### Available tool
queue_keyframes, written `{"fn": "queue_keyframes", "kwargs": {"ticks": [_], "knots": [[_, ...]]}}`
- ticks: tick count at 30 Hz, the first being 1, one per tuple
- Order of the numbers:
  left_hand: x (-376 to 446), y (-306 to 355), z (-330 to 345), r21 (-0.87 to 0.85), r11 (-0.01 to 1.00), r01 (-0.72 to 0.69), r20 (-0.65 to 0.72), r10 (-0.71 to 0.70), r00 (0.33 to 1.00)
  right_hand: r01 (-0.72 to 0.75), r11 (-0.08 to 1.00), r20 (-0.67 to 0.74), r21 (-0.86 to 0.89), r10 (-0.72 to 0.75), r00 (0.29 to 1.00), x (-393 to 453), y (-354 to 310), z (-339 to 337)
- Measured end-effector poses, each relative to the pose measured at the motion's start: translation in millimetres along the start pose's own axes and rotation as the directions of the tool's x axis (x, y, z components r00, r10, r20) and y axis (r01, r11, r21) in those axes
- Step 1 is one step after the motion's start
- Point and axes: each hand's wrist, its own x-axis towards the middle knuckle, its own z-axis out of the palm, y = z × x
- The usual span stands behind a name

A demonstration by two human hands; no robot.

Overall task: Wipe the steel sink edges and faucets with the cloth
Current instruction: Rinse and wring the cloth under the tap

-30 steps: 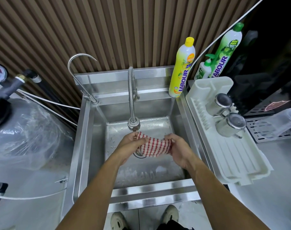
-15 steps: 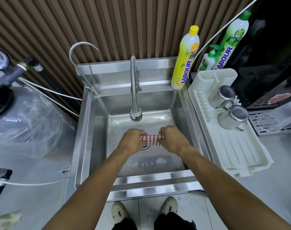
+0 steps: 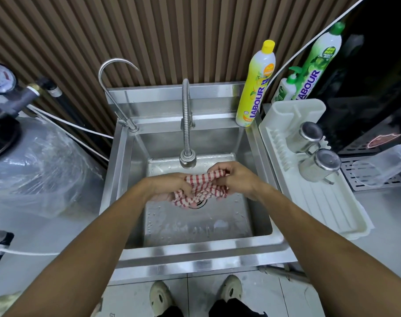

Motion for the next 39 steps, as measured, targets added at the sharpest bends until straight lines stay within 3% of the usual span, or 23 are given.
{"fn": "queue_keyframes", "kwargs": {"ticks": [3, 5, 8, 11, 14, 16, 19, 22, 24, 26, 27, 28, 30, 31, 32, 33, 34, 35, 37, 39], "knots": [[-5, -3, -7, -0.210, 0.976, 0.061, 0.171, -0.025, 0.985, 0.084, 0.996, -0.037, -0.014, -0.085, 0.996, -2, -3, 4], [-3, -8, -10, -0.231, 0.970, 0.080, 0.231, -0.025, 0.973, 0.193, 0.979, -0.075, -0.074, -0.198, 0.977, -3, -3, 10], [1, -8, -6, -0.163, 0.978, 0.131, 0.199, -0.097, 0.975, 0.297, 0.928, -0.067, -0.224, -0.319, 0.945, -5, -4, 13], [5, -3, -4, 0.020, 0.992, 0.127, 0.117, -0.128, 0.985, 0.232, 0.938, 0.034, -0.257, -0.231, 0.972, -11, -6, 7], [4, 6, 5, 0.143, 0.980, 0.137, 0.234, -0.168, 0.958, 0.089, 0.909, 0.162, -0.407, -0.024, 0.986, -20, -13, 9], [5, 7, 12, 0.181, 0.972, 0.150, 0.247, -0.192, 0.950, 0.113, 0.802, 0.175, -0.587, -0.010, 0.984, -24, -13, 22], [12, 5, 22, 0.256, 0.955, 0.152, 0.104, -0.183, 0.978, 0.201, 0.621, 0.171, -0.758, -0.108, 0.979, -21, -7, 41], [14, 5, 33, 0.356, 0.925, 0.135, -0.002, -0.144, 0.990, 0.154, 0.459, 0.133, -0.875, -0.079, 0.988, -15, -3, 47], [19, 5, 34, 0.601, 0.796, 0.078, -0.042, -0.066, 0.997, 0.117, 0.296, 0.113, -0.948, -0.033, 0.993, -9, -1, 47], [23, 4, 33, 0.862, 0.505, 0.051, -0.106, 0.080, 0.991, 0.115, 0.142, 0.110, -0.983, -0.039, 0.993, -2, 0, 47], [26, 1, 32, 0.928, 0.366, 0.067, -0.143, 0.185, 0.972, 0.106, 0.124, 0.102, -0.987, -0.036, 0.994, 1, -3, 45], [27, -1, 34, 0.965, 0.251, 0.077, -0.159, 0.324, 0.933, 0.089, 0.149, 0.088, -0.985, -0.012, 0.996, 6, -6, 43], [29, -11, 36, 0.996, 0.008, 0.085, -0.072, 0.626, 0.776, -0.014, 0.409, 0.079, -0.912, 0.208, 0.975, 17, -13, 34], [33, -17, 36, 0.987, -0.128, 0.100, 0.014, 0.680, 0.733, -0.121, 0.562, 0.125, -0.818, 0.379, 0.917, 22, -20, 29], [38, -24, 34, 0.975, -0.191, 0.114, 0.064, 0.731, 0.680, -0.238, 0.676, 0.218, -0.698, 0.516, 0.828, 26, -25, 26], [42, -27, 31, 0.972, -0.199, 0.127, 0.076, 0.774, 0.629, -0.331, 0.722, 0.297, -0.607, 0.592, 0.749, 28, -29, 23], [46, -27, 28, 0.973, -0.185, 0.138, 0.065, 0.793, 0.606, -0.381, 0.754, 0.342, -0.536, 0.606, 0.718, 30, -31, 20], [48, -23, 27, 0.983, -0.120, 0.136, 0.008, 0.775, 0.632, -0.402, 0.777, 0.347, -0.485, 0.593, 0.727, 31, -32, 18], [45, -8, 30, 0.977, 0.097, 0.188, -0.205, 0.655, 0.727, -0.395, 0.816, 0.265, -0.423, 0.528, 0.807, 32, -29, 17], [47, -3, 29, 0.873, 0.445, 0.198, -0.377, 0.358, 0.854, -0.267, 0.805, 0.083, -0.530, 0.362, 0.928, 27, -16, 14]]}}
